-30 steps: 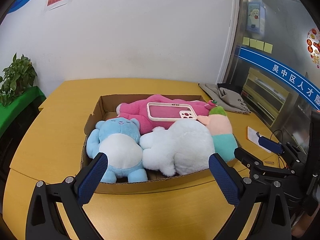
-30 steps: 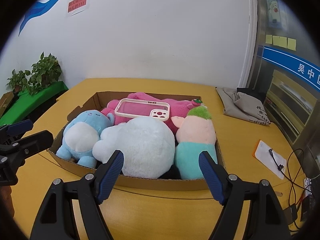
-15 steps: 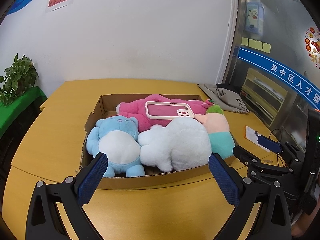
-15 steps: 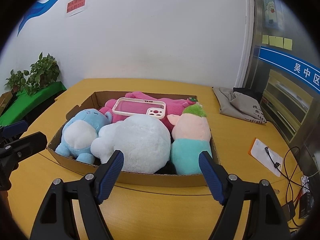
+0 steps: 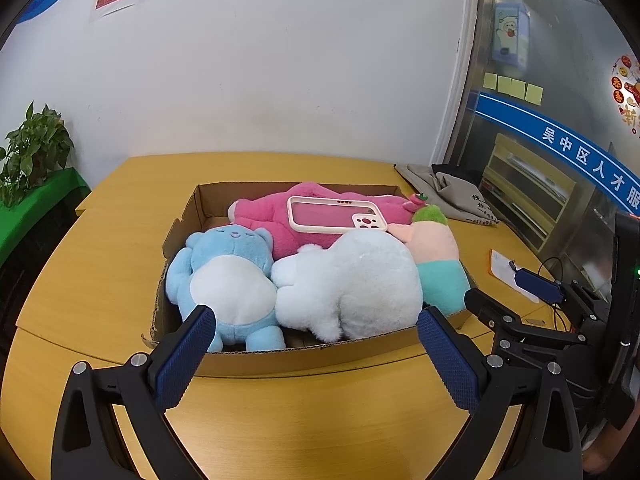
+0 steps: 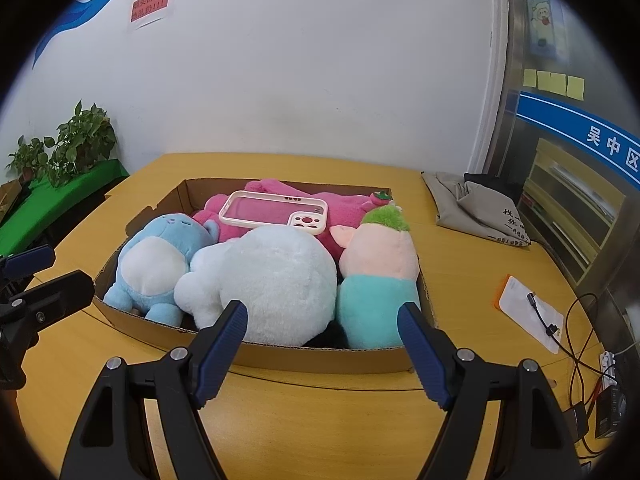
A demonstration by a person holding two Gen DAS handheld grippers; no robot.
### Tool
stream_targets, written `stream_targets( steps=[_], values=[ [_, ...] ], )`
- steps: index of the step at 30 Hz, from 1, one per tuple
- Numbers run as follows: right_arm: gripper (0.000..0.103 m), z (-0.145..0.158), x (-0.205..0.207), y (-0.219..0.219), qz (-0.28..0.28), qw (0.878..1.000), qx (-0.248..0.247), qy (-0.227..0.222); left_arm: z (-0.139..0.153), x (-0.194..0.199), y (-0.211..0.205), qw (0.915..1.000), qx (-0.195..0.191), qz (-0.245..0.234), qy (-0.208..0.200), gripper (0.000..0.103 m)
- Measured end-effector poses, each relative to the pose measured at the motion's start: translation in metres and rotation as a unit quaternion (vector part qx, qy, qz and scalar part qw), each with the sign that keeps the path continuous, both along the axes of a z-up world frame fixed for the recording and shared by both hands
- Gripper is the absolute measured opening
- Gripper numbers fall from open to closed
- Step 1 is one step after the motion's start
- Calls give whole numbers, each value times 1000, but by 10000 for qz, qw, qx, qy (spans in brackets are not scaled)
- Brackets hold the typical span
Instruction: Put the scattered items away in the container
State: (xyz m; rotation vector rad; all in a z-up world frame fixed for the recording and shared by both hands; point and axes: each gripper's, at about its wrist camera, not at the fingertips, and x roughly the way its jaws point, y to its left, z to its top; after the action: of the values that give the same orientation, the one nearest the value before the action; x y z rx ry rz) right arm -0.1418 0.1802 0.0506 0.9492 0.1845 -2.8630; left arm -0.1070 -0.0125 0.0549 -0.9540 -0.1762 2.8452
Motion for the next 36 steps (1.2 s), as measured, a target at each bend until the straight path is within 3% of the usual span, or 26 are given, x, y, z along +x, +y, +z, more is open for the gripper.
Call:
stream_targets(
  steps=[11,27,33,36],
  values=[
    [78,-4,-3,3,-61,10000,-44,-28,-5,0,5,10000,6,16,-70,102],
    [78,-4,8,9,-80,10000,-28,21,3,14,19,9997,-94,-10,238,102],
    [78,-3,12,14,-119,9999,31,36,-2,16,25,9997,159,-180,83,103],
    [78,-3,15,16,-137,9999,3,41,-3,19,28,9999,39,-96,29,103]
  ],
)
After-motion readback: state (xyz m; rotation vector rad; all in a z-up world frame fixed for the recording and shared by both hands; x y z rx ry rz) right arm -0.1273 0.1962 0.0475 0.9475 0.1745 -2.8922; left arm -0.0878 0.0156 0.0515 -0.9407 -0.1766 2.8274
